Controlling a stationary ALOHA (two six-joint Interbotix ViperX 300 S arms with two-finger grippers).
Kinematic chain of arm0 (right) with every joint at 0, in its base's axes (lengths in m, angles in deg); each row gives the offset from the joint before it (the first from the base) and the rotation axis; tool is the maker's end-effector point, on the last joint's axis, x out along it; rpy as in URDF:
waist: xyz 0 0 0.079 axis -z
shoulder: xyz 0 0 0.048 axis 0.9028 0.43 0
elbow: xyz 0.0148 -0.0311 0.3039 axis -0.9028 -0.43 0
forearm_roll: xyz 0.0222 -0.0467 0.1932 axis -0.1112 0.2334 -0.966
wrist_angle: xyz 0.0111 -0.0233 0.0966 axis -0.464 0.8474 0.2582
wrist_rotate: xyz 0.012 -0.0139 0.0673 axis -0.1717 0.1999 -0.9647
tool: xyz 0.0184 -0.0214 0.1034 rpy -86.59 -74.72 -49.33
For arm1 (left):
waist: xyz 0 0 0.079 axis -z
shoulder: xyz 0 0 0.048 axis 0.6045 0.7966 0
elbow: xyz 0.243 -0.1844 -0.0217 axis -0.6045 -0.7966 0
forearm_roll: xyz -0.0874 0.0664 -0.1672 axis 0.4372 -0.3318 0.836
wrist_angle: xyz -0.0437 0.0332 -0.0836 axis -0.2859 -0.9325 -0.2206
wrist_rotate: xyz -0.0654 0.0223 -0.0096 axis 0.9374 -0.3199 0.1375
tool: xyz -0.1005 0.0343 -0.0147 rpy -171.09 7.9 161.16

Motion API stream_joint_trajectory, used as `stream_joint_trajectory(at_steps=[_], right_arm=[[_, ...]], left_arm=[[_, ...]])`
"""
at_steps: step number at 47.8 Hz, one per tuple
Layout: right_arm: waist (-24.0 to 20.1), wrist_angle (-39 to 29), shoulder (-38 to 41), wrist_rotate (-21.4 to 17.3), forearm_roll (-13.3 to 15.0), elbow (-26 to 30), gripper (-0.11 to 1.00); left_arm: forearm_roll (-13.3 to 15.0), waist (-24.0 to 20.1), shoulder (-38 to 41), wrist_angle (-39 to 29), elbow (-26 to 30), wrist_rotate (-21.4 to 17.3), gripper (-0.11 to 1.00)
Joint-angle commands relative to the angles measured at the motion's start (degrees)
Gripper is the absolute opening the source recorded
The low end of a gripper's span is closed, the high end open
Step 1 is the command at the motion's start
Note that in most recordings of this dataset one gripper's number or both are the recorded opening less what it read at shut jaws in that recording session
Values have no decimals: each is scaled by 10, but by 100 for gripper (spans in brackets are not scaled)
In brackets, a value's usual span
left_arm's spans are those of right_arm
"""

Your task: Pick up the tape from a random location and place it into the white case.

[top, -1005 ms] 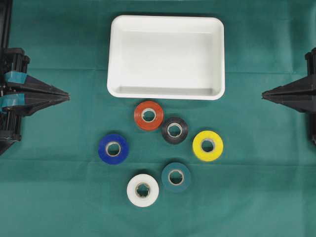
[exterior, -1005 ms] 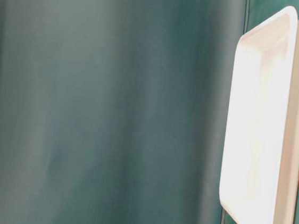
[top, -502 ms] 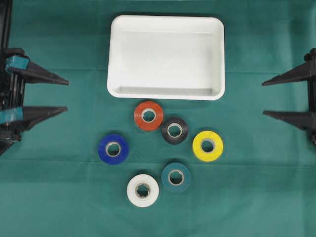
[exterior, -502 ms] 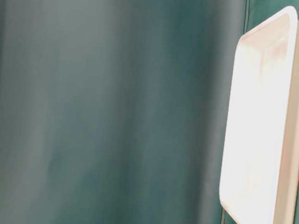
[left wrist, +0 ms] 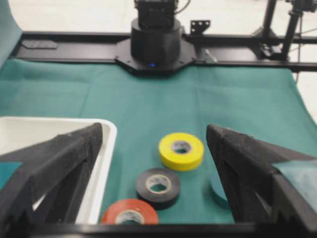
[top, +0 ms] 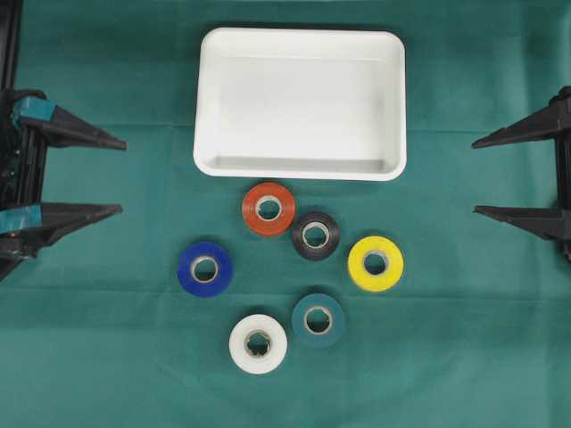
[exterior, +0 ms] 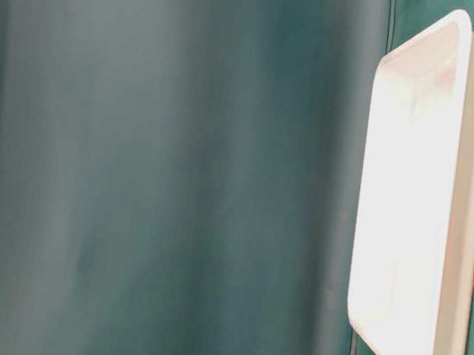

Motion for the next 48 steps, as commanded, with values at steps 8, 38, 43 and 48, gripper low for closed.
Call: stream_joint_trajectory(at_steps=[8,38,43,48], right_arm=[[1,2,4,0,2,16,92],[2,-3,5,0,3,17,92],[2,-1,7,0,2,18,92],[2,-1,10,0,3,18,92]], left_arm=[[1,66,4,1,16,0,99],[1,111,51,0,36,0,99],[1,111,91,4,60,-1,99],[1,111,130,6,85,-1,99]])
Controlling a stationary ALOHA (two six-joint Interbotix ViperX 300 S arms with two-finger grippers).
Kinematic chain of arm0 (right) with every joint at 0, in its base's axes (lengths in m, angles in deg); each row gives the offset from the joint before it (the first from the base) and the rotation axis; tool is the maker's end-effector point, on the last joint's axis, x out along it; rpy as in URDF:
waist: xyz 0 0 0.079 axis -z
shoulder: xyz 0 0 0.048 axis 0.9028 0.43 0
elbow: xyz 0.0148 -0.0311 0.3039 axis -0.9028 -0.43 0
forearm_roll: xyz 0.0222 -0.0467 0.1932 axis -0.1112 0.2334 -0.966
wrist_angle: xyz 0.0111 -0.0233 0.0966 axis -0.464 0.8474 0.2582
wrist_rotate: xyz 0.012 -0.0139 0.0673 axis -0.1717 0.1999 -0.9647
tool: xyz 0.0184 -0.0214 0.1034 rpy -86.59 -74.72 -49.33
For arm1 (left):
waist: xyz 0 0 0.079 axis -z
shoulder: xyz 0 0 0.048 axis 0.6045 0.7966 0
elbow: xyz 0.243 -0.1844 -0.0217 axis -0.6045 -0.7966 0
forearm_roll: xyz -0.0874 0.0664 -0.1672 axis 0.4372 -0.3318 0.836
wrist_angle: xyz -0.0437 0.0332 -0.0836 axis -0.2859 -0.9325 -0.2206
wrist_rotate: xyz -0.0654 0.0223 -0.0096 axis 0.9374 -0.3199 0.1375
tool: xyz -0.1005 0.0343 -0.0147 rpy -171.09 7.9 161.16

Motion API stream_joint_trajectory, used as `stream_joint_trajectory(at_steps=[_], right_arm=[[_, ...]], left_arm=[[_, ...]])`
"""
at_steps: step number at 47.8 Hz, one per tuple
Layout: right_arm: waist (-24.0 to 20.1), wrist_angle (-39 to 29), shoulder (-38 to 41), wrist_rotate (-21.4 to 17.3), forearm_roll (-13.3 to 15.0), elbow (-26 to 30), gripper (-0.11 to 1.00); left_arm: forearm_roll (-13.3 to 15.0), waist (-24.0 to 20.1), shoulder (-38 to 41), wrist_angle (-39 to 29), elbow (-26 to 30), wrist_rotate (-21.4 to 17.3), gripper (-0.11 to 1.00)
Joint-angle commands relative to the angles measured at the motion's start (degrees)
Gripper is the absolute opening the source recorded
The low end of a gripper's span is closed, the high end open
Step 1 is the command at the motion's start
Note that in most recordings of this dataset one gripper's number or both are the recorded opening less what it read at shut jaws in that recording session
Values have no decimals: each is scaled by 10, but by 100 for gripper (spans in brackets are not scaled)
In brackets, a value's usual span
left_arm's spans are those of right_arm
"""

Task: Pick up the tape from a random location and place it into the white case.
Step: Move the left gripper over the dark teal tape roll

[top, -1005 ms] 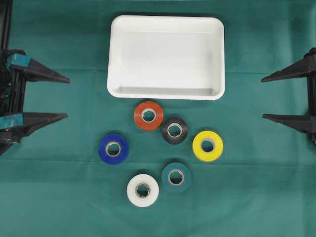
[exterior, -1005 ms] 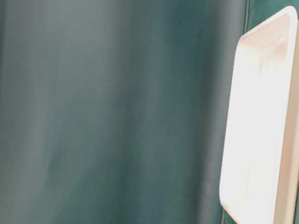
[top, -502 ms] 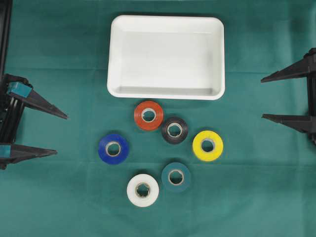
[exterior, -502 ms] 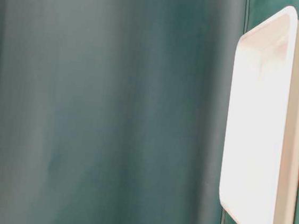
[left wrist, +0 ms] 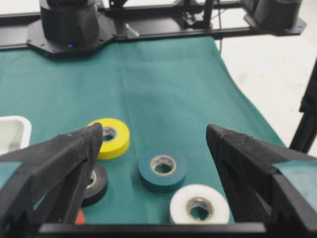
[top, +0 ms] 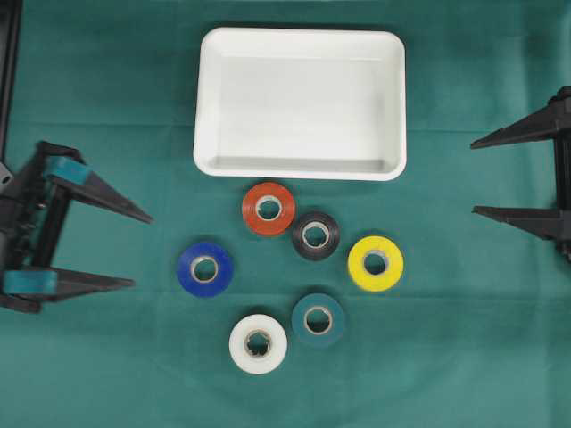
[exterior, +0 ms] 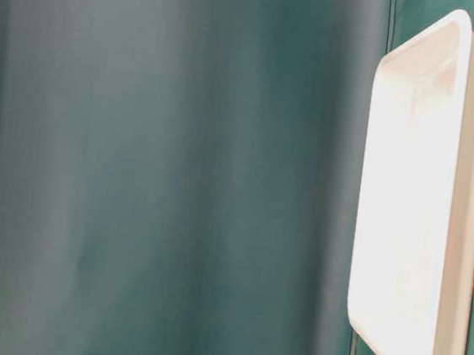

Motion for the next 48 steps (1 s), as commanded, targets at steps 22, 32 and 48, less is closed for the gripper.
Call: stream_joint_trajectory(at_steps=[22,32,48], right_arm=[[1,4,18,1,1,18,92],[1,5,20,1,1,18,92],[1,4,26,1,2,18,92]], left_arm=[[2,0,211,7,173,-4,99],[1,0,279,-3,245,-8,99],[-1,-3,358,-47,348,-25,99]])
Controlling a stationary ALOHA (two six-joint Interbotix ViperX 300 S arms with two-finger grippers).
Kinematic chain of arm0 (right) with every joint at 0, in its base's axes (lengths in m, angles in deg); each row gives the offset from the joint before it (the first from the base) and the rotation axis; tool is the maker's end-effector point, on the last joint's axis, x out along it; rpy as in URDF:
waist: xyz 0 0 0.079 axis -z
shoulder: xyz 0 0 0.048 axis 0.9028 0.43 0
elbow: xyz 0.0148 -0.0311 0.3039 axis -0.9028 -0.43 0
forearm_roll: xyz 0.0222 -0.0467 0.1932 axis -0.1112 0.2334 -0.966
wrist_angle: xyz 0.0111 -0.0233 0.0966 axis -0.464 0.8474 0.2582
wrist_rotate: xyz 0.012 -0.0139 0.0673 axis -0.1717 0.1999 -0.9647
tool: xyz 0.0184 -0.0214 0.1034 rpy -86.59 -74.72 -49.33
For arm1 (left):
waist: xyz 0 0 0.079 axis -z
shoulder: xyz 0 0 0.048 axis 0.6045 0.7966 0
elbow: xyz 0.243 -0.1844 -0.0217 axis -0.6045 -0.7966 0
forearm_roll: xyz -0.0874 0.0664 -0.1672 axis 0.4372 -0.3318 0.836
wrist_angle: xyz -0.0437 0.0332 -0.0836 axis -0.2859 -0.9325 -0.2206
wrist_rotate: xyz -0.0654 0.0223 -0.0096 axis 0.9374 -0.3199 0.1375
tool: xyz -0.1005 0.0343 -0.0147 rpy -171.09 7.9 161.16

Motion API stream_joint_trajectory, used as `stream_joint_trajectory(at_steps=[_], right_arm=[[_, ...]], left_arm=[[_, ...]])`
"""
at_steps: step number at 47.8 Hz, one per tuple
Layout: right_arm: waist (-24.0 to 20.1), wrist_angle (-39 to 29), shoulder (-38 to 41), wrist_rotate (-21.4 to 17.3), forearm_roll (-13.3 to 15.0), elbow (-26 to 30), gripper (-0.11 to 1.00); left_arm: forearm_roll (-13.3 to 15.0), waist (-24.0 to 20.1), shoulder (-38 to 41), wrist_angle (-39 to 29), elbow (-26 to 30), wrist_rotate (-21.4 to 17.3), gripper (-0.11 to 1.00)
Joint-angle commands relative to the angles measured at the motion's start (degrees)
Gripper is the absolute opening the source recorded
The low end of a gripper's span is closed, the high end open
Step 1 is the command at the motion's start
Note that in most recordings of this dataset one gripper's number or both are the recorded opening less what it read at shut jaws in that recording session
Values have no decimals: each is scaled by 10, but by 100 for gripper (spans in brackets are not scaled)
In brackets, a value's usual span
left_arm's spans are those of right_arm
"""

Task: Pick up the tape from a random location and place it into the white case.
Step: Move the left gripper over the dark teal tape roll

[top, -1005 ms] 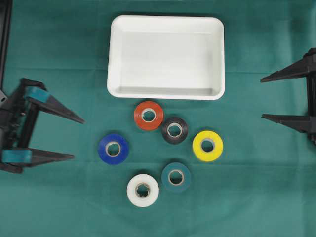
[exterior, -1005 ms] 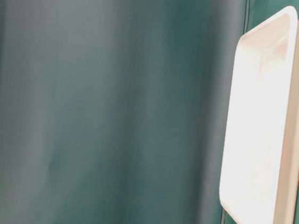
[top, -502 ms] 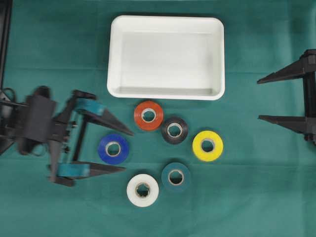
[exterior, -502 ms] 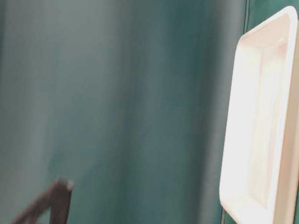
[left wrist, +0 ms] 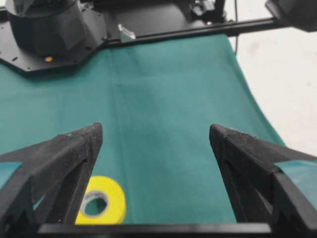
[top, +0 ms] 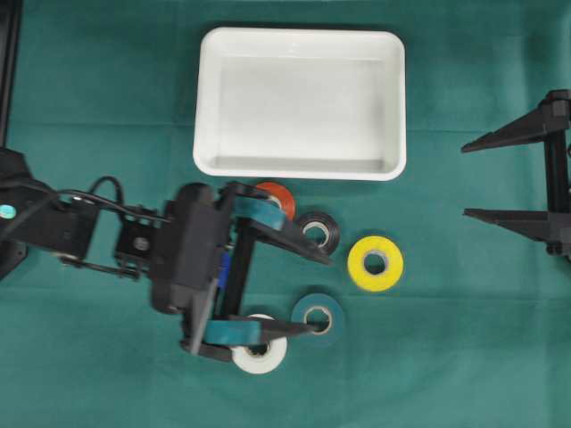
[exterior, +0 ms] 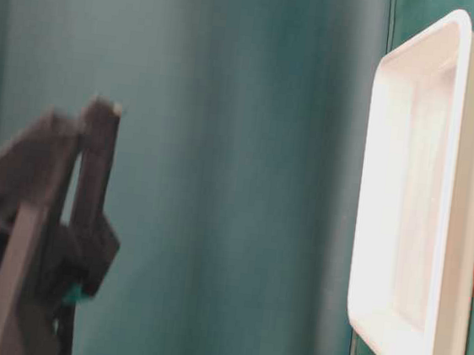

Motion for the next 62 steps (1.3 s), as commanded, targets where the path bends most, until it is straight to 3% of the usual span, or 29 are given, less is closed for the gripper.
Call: stream_joint_trajectory(at_steps=[1,16,33,39,48,62], right_arm=[[0,4,4,1,3,16,92],[1,1,4,2,4,16,92],[0,-7,4,3,4,16,92],[0,-9,4,3,4,15,92],[0,-10,7,2,4,15,92],[0,-10,11,2,4,15,92]], left_arm=[[-1,-4,6,-16,34,0,99],[1,-18,37,-144,89,25,99],[0,-13,118,-422,232,46,99],[-2,-11,142,-486,267,49,99],[-2,-11,165,-529,294,56,99],[-2,-11,168,-530,294,58,99]])
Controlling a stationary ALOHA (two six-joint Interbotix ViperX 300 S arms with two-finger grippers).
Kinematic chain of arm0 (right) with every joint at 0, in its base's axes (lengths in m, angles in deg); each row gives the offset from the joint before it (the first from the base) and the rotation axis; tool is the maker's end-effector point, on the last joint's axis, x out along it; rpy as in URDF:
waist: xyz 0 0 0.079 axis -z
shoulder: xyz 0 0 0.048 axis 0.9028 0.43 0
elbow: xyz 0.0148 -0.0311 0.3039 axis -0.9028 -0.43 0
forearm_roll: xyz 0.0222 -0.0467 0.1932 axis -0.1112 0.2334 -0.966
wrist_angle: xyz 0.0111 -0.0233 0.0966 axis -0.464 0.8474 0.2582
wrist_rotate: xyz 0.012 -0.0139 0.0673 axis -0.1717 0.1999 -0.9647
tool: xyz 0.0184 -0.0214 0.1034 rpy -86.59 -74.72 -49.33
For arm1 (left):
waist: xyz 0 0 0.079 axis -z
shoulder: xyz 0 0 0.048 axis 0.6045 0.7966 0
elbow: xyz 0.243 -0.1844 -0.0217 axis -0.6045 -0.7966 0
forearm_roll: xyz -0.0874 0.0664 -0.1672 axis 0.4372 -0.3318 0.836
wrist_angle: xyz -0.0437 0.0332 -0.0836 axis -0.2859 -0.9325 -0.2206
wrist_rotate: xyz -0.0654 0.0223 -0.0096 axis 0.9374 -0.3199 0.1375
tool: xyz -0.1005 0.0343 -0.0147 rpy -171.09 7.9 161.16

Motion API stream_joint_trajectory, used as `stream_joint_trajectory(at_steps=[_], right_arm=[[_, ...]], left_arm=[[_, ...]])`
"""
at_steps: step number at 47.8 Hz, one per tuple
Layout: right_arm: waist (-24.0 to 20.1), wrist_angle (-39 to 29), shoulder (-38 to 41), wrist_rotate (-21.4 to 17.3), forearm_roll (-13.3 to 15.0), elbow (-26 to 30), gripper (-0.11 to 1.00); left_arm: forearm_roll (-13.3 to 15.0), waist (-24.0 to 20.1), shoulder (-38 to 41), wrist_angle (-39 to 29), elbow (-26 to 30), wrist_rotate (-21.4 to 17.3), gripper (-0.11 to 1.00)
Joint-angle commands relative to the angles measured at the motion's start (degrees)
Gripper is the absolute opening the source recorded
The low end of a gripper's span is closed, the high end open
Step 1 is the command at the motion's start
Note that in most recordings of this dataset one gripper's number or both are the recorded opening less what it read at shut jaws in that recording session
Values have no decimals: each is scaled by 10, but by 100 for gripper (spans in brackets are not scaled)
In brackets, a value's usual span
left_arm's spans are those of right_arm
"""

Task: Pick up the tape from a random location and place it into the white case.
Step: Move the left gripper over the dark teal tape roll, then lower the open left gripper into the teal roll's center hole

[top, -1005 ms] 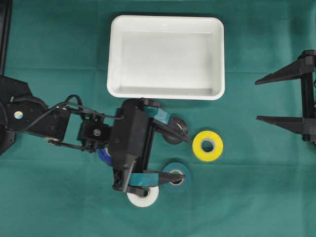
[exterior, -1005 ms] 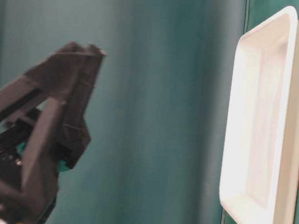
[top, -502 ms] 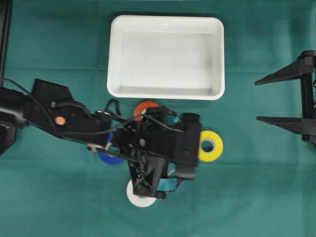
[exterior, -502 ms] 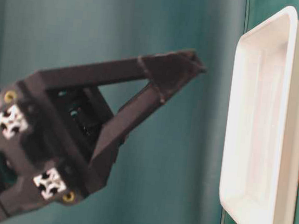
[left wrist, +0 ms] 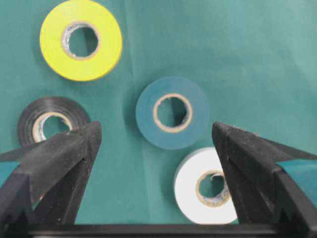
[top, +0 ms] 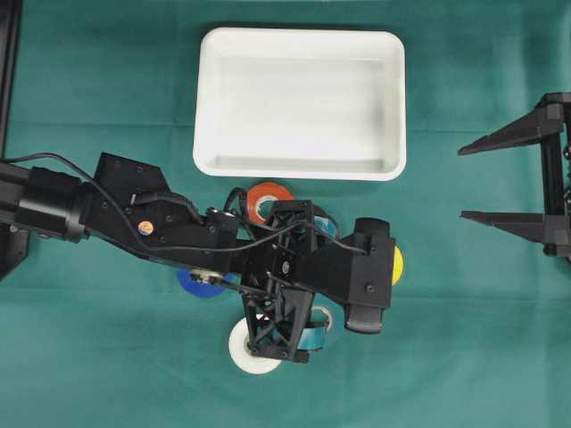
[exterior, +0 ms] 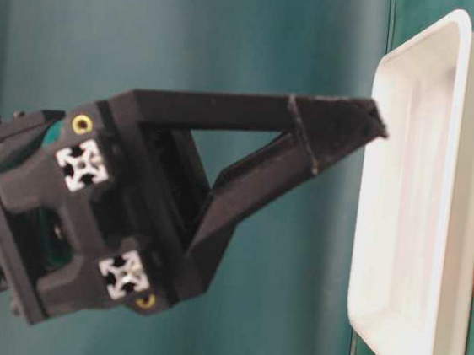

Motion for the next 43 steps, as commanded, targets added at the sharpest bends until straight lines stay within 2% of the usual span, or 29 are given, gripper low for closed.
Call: stream_joint_trajectory(at_steps=[1,43], right_arm=[[1,3,3,-1,0,15,92],[0,0,4,-1,0,15,92]], left_arm=[[-2,2,-11,2,13,1,99],[-3,2,-7,7,9,1,99]])
